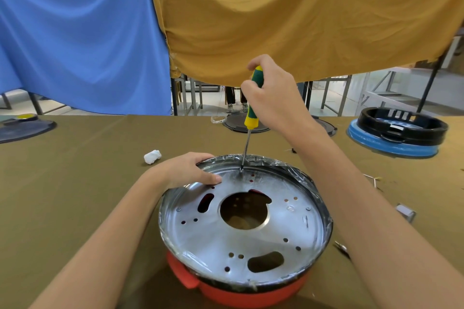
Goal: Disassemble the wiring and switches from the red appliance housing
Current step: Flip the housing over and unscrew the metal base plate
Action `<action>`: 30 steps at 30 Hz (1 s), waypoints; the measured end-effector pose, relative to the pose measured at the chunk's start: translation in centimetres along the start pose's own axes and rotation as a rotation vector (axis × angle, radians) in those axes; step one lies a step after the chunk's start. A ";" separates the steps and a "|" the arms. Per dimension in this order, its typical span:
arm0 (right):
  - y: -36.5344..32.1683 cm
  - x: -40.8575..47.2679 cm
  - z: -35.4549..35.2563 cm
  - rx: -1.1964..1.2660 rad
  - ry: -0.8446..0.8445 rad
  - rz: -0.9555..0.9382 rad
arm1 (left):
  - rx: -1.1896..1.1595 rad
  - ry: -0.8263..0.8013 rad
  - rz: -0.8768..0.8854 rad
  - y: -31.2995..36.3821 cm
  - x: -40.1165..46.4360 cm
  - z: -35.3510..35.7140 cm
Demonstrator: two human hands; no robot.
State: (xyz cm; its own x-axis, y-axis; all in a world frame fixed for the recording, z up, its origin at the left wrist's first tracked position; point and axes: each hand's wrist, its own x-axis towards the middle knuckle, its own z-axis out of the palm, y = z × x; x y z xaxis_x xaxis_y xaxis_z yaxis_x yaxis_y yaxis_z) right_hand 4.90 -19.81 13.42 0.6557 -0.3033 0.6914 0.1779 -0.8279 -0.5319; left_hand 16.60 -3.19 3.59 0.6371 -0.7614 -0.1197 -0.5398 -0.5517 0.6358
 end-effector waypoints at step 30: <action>0.7 0.0 0.1 -0.035 -0.018 -0.032 | 0.008 0.004 0.013 -0.5 0.5 0.1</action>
State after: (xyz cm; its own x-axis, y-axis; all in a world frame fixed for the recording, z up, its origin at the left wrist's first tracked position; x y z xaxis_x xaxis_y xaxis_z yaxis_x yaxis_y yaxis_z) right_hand 5.09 -20.36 12.99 0.6631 -0.2677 0.6990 0.1735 -0.8534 -0.4915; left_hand 17.18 -3.33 3.14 0.6321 -0.7673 -0.1087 -0.5526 -0.5446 0.6309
